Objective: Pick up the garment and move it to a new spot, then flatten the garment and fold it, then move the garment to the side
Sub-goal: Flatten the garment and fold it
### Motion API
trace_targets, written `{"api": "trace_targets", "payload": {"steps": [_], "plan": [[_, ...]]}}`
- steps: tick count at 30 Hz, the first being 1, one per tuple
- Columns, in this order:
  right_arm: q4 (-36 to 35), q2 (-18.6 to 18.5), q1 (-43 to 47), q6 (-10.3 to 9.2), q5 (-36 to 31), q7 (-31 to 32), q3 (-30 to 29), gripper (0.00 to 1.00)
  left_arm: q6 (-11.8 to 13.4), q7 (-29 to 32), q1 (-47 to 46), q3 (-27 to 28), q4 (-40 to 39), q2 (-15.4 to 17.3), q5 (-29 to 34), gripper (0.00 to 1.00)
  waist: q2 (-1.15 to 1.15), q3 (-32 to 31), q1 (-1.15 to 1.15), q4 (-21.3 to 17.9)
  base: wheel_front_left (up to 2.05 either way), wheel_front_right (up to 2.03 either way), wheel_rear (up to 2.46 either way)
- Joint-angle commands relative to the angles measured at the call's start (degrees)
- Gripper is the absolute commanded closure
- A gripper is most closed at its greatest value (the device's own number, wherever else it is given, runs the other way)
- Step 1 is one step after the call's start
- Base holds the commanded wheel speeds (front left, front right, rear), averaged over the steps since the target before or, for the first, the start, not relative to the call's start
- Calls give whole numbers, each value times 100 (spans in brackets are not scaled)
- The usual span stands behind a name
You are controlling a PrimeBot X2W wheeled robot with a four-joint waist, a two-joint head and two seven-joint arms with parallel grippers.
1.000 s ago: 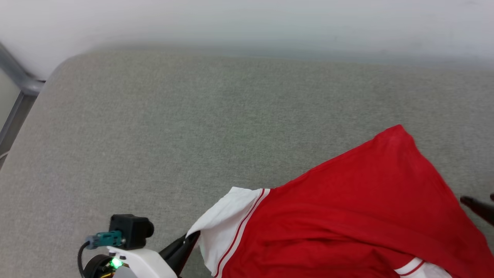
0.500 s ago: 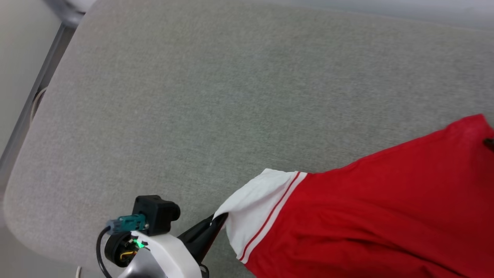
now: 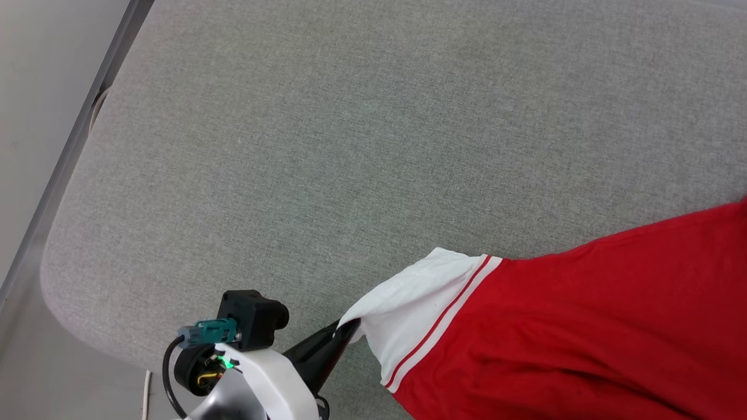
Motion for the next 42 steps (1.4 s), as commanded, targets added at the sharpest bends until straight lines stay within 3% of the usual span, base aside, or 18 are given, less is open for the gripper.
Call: {"api": "trace_targets", "payload": {"steps": [1, 2, 3, 12, 13, 24, 33, 37, 42], "plan": [[161, 103, 257, -2, 35, 75, 126, 53, -11, -24, -50, 9, 7, -11, 2, 100, 0, -1, 0, 0, 0, 0, 0], [183, 87, 323, -2, 53, 77, 172, 93, -14, -26, -52, 11, 20, -10, -6, 100, 0, -4, 0, 2, 0, 0, 0], [191, 63, 372, -2, 57, 45, 211, 100, -15, -30, -49, 15, 32, -8, -12, 100, 0, -6, 0, 2, 0, 0, 0], [206, 181, 157, -3, 111, -836, 25, 100, 28, -117, -24, 130, 155, 13, -93, 100, 0, -311, 0, -142, 0, 0, 0], [127, 181, 38, -3, 170, -1446, 33, 100, 87, -188, -4, 252, 169, 69, -77, 100, 0, -528, 0, -275, 0, 0, 0], [-18, 186, -277, -5, 460, -2760, 263, 100, 488, -395, -122, 973, -327, 372, -35, 100, 0, -1320, 0, -927, 0, 0, 0], [-684, 195, -354, -5, 683, -3109, 330, 100, 953, -622, -490, 1878, -706, 608, 59, 100, 0, -1796, 0, -1426, 0, 0, 0], [-1126, 234, -357, -5, 676, -3157, 435, 100, 983, -780, -702, 2252, -772, 502, -181, 100, 0, -1941, 0, -1645, 0, 0, 0], [-1621, 350, -329, -6, 679, -3184, 419, 100, 1075, -958, -895, 2759, -781, 597, -250, 100, 0, -2047, 0, -1884, 0, 0, 0]]}}
